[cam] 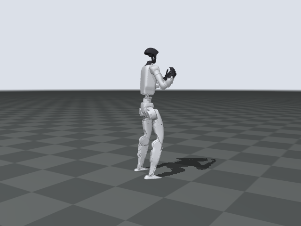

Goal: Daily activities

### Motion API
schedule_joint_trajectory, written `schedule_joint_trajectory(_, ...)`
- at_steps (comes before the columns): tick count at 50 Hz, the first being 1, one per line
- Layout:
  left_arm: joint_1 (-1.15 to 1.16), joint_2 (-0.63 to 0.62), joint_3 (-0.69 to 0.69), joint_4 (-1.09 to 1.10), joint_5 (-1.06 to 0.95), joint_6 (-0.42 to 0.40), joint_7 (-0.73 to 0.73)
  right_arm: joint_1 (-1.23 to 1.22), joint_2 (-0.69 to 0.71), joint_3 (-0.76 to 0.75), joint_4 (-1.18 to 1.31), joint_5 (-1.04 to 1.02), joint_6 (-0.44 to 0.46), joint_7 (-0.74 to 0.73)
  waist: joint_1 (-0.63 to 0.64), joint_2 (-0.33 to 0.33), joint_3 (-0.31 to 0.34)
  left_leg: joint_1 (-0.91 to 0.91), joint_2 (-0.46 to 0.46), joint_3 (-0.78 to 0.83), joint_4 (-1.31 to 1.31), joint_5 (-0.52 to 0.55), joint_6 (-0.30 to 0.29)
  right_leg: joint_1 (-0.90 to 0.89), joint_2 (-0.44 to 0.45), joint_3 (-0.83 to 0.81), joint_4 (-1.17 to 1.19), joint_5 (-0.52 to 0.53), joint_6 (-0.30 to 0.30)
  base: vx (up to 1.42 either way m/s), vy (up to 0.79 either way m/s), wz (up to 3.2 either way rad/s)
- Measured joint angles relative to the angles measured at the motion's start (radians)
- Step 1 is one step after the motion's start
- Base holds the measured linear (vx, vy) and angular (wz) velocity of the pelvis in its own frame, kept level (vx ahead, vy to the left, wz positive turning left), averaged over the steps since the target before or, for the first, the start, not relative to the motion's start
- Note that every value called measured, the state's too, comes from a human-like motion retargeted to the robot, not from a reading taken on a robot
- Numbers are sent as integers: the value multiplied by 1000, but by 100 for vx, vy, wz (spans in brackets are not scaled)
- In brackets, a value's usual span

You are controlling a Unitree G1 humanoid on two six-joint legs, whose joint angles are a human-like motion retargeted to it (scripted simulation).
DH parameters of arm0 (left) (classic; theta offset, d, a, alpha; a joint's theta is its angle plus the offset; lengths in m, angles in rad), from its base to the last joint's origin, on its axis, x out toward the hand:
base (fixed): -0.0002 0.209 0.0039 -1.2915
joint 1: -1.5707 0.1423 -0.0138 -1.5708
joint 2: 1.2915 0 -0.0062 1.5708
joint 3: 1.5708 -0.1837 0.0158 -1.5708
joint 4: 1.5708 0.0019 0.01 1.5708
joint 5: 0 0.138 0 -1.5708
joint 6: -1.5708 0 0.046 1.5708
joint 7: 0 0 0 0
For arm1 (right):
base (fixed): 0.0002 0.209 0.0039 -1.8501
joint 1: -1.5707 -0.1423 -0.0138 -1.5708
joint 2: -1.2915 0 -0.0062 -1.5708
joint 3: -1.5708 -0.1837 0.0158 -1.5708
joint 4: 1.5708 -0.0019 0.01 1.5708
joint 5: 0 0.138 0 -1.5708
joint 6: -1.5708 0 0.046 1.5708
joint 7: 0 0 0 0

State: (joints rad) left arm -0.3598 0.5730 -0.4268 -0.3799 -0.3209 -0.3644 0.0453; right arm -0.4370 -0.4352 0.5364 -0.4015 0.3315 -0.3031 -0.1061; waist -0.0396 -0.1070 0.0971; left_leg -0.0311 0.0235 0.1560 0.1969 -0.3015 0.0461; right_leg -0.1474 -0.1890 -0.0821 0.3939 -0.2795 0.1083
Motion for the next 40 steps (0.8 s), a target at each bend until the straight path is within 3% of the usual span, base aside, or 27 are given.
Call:
schedule_joint_trajectory(7,-122,-26,88,-97,-54,-90,137,-169,20,-81,-49,4,-52,-122,7,-10,-35,-43,-7,-6,44,-6,-5,-38,-11,4,43,-13,-13,0,0,0)
schedule_joint_trajectory(17,-99,-156,102,-70,-27,-51,116,-55,69,13,-25,47,-29,-19,23,-11,-24,-57,-11,-9,62,-26,8,-46,-18,4,53,-20,-10,0,0,0)
schedule_joint_trajectory(28,-35,-117,296,-122,-14,-90,164,-42,-5,-156,-113,-38,-52,-104,-19,24,-49,-56,-7,11,48,-21,-2,-59,-11,23,45,-9,-8,0,0,0)
schedule_joint_trajectory(32,-35,-130,269,-85,43,-56,165,-29,-6,-95,-80,-62,-16,-67,-17,18,-43,-57,-8,17,45,-24,1,-63,-11,26,46,-11,-5,0,0,0)
schedule_joint_trajectory(40,-58,-177,89,-56,170,15,84,-25,61,86,24,19,44,68,2,8,-29,-51,-12,19,48,-29,7,-66,-17,27,69,-21,-12,0,0,0)
